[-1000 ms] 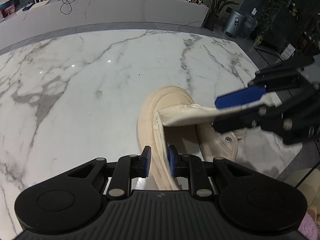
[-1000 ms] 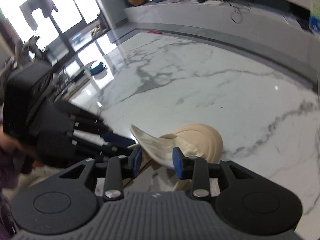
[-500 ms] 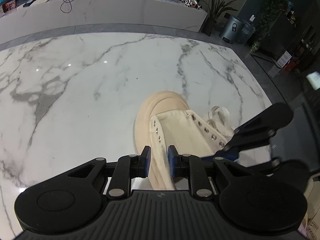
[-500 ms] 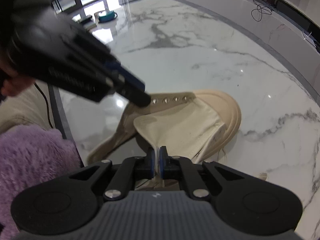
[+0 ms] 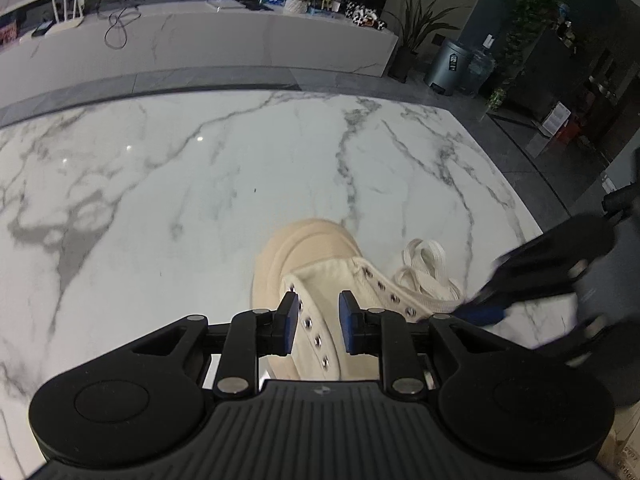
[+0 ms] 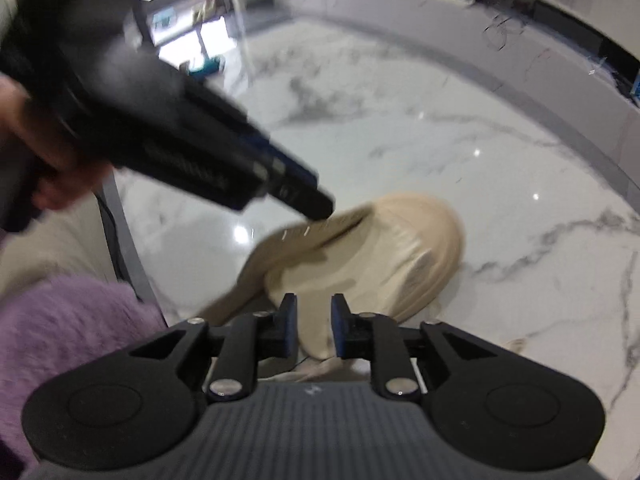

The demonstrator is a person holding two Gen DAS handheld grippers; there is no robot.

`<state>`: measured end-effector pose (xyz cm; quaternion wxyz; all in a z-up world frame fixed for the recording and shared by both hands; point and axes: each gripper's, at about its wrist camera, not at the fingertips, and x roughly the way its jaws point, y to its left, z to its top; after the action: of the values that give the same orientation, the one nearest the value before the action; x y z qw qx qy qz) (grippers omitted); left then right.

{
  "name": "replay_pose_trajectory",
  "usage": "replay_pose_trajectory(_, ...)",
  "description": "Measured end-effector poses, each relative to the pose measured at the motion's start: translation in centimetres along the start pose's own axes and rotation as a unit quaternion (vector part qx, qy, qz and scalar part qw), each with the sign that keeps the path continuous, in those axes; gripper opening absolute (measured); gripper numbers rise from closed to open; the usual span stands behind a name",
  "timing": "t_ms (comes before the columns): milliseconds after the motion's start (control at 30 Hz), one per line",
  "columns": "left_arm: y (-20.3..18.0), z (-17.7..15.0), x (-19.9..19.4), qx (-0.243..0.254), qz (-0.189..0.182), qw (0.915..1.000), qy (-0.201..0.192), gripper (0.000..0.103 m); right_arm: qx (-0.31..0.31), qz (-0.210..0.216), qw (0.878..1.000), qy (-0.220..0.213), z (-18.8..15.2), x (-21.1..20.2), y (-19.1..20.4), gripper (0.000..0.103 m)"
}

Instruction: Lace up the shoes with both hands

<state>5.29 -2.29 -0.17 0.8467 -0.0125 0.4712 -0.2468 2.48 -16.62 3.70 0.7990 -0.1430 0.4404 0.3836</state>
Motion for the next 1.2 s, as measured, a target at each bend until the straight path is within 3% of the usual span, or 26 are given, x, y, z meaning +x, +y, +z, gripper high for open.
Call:
replay_pose_trajectory(133, 0.0, 0.5, 0.9, 0.011, -0.014, 0.9998, 0.006, 0.019, 0.035, -0.032, 0.998, -0.030, 0.0, -3.2, -2.7, 0.021)
replay_pose_trajectory(200, -0.2, 0.5, 1.5, 0.025, -0.011, 0.9996, 0.010, 0.019, 0.041, -0.060, 0.997, -0.018, -0.1, -2.7, -4.3, 0.021)
replay_pose_trajectory(333, -0.7, 0.4, 2.7, 0.056, -0.006, 0.9982, 0.017, 0.019, 0.023, -0.075, 0.997, 0.026, -0.8, 0.4, -5.6, 0.021)
replay_pose_trajectory(567, -0.6, 0.8, 3.8, 0.077, -0.001, 0.9967, 0.027, 0.019, -0.011, -0.065, 0.996, 0.063, -1.7, 5.0, -6.4, 0.021)
replay_pose_trajectory(733, -1.1, 1.1, 4.5, 0.117, -0.007, 0.9927, 0.030, 0.019, -0.024, -0.053, 0.995, 0.076, -1.1, 7.6, -7.4, 0.022)
replay_pose_trajectory(933, -1.8, 1.2, 5.2, 0.150, -0.012, 0.9883, 0.027, 0.019, -0.039, -0.048, 0.995, 0.073, -1.4, 8.2, -7.6, 0.021)
replay_pose_trajectory(1100, -2.8, 1.3, 5.9, 0.174, -0.019, 0.9841, 0.031, 0.019, -0.045, -0.057, 0.995, 0.065, -1.8, 7.8, -7.3, 0.003)
replay_pose_trajectory(1200, -3.4, 1.2, 5.9, 0.192, -0.022, 0.9805, 0.033, 0.019, -0.046, -0.061, 0.995, 0.063, -2.1, 7.3, -7.1, 0.001)
